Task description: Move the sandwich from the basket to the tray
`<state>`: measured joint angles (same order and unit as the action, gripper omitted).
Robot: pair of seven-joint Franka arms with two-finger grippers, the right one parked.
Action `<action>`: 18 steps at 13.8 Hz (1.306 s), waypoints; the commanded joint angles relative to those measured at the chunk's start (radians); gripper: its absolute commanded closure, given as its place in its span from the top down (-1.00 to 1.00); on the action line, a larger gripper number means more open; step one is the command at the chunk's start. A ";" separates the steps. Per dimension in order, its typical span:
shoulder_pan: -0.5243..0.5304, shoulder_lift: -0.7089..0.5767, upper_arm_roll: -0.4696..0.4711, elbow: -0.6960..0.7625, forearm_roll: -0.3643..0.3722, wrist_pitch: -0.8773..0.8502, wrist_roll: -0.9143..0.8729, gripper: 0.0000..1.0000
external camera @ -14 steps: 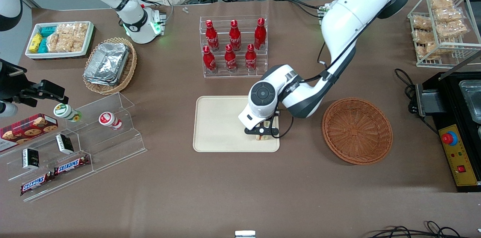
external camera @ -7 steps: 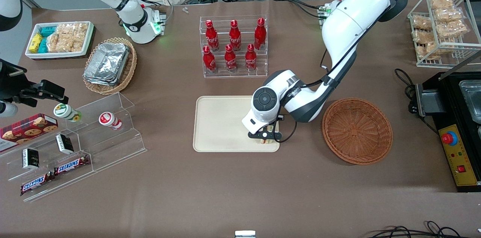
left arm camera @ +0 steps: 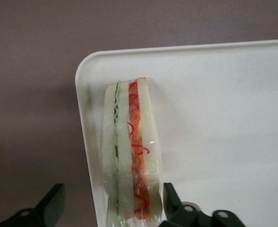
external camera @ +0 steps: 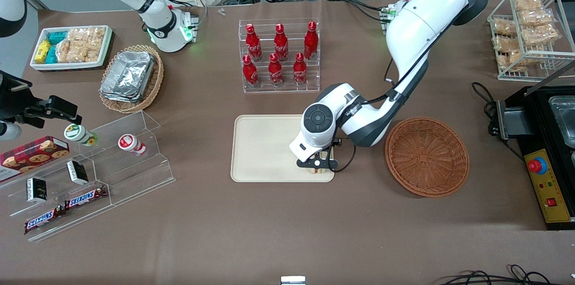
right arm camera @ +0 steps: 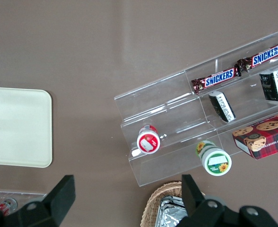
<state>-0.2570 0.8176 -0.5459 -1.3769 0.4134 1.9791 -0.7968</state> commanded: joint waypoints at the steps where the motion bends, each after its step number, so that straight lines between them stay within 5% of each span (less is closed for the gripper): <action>1: 0.040 -0.086 -0.005 -0.002 -0.002 -0.084 -0.001 1.00; 5: 0.180 -0.230 -0.005 -0.019 -0.128 -0.154 0.013 1.00; 13: 0.508 -0.540 -0.005 -0.234 -0.160 -0.215 0.189 1.00; 16: 0.637 -0.560 -0.003 -0.125 -0.252 -0.408 0.282 1.00; 18: 0.743 -0.560 -0.002 -0.035 -0.396 -0.497 0.393 1.00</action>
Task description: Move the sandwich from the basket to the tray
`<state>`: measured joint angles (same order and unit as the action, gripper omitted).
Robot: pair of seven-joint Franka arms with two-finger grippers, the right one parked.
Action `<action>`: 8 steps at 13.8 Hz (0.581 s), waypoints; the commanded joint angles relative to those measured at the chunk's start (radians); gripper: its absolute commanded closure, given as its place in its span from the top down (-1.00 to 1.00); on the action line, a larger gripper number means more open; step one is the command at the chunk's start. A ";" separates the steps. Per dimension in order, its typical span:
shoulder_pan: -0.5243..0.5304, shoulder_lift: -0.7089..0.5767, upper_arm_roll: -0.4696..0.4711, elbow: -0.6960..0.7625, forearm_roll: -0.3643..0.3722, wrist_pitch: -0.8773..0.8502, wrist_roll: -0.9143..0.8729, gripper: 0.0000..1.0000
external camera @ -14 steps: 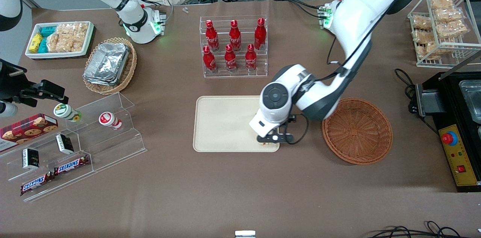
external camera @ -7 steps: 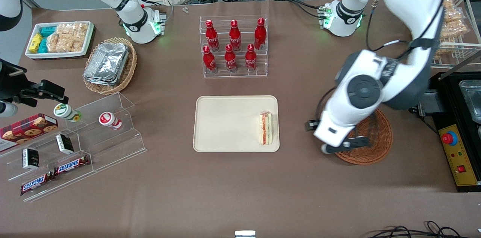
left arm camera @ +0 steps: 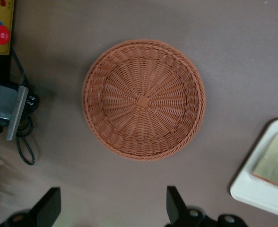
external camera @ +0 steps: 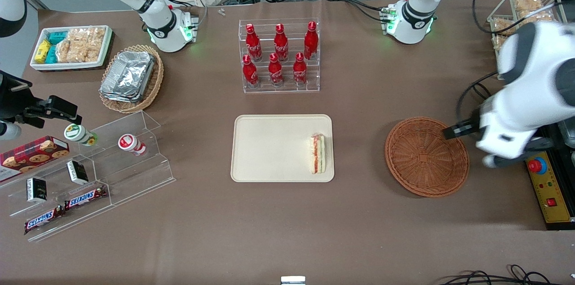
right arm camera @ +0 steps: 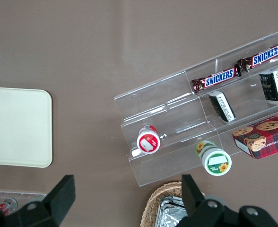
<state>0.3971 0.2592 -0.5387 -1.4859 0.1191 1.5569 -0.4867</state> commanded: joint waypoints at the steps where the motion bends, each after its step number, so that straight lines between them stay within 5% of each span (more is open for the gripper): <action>1: 0.110 -0.001 -0.007 0.084 -0.123 -0.075 0.082 1.00; 6: 0.114 0.008 -0.010 0.113 -0.038 -0.054 0.083 1.00; 8: 0.015 0.023 0.035 0.122 -0.010 -0.044 0.076 1.00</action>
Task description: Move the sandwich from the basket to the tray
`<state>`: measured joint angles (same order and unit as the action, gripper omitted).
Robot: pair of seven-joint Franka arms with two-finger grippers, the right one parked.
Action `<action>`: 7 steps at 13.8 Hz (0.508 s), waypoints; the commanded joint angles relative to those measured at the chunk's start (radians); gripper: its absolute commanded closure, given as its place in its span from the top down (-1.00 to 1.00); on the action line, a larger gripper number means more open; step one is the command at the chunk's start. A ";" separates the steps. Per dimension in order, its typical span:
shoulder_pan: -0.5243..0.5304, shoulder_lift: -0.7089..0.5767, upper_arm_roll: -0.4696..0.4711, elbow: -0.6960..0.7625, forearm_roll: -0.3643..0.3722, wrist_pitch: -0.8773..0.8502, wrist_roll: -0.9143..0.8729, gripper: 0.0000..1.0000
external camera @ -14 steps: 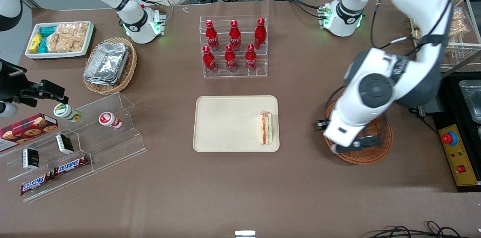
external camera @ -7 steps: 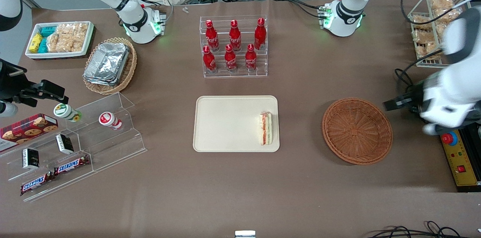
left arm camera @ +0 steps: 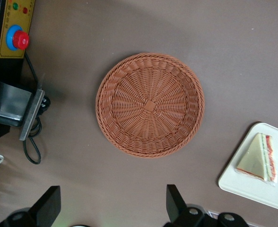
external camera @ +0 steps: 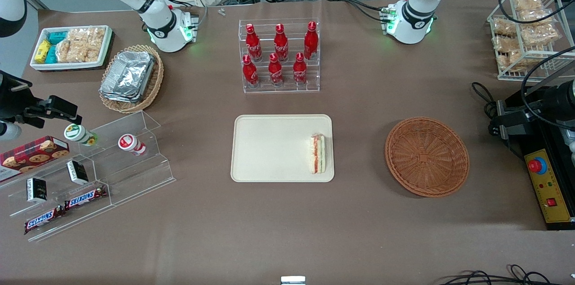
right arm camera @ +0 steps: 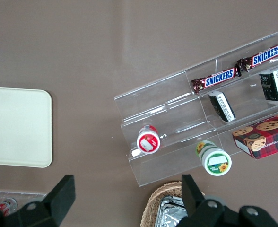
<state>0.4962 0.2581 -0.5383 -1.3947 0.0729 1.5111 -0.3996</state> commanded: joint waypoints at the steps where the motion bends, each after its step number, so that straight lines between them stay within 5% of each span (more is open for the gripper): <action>1: -0.134 0.015 0.111 0.030 0.013 0.003 -0.016 1.00; 7: -0.359 -0.120 0.312 -0.187 -0.004 0.196 0.021 1.00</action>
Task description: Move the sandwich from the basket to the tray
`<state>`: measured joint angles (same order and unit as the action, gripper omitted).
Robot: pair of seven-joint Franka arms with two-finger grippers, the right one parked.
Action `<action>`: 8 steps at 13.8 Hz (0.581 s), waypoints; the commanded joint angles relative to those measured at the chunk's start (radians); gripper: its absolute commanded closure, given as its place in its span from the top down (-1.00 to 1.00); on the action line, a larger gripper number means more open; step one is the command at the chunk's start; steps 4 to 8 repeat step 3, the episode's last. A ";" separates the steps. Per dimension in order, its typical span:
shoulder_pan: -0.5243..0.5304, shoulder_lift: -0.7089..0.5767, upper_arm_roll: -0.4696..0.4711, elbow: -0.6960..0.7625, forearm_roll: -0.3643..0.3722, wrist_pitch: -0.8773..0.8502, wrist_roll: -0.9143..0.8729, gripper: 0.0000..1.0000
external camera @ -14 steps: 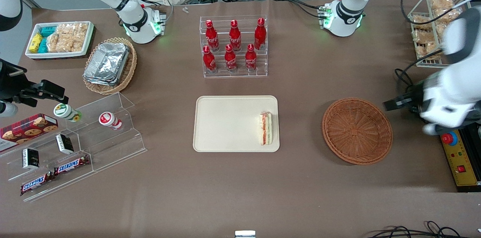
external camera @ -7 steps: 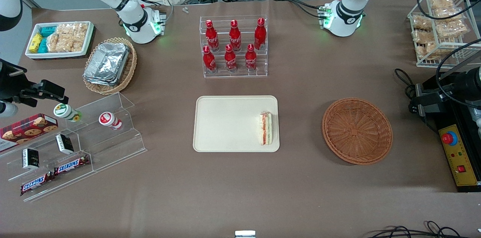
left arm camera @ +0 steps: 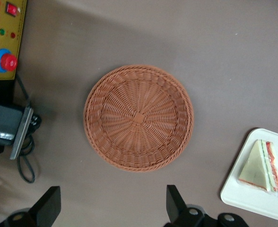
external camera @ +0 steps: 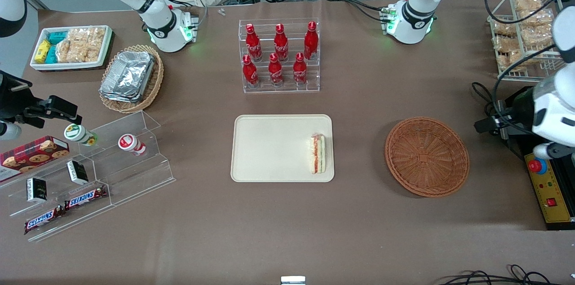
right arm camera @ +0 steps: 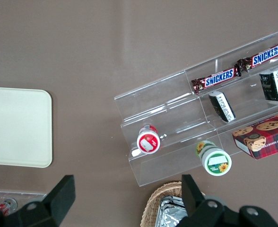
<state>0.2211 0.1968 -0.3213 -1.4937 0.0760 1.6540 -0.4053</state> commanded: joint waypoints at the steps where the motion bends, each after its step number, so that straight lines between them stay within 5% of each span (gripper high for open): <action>1: -0.095 -0.036 0.109 -0.056 -0.002 0.050 0.040 1.00; 8: -0.091 -0.022 0.111 -0.021 -0.005 0.043 0.124 1.00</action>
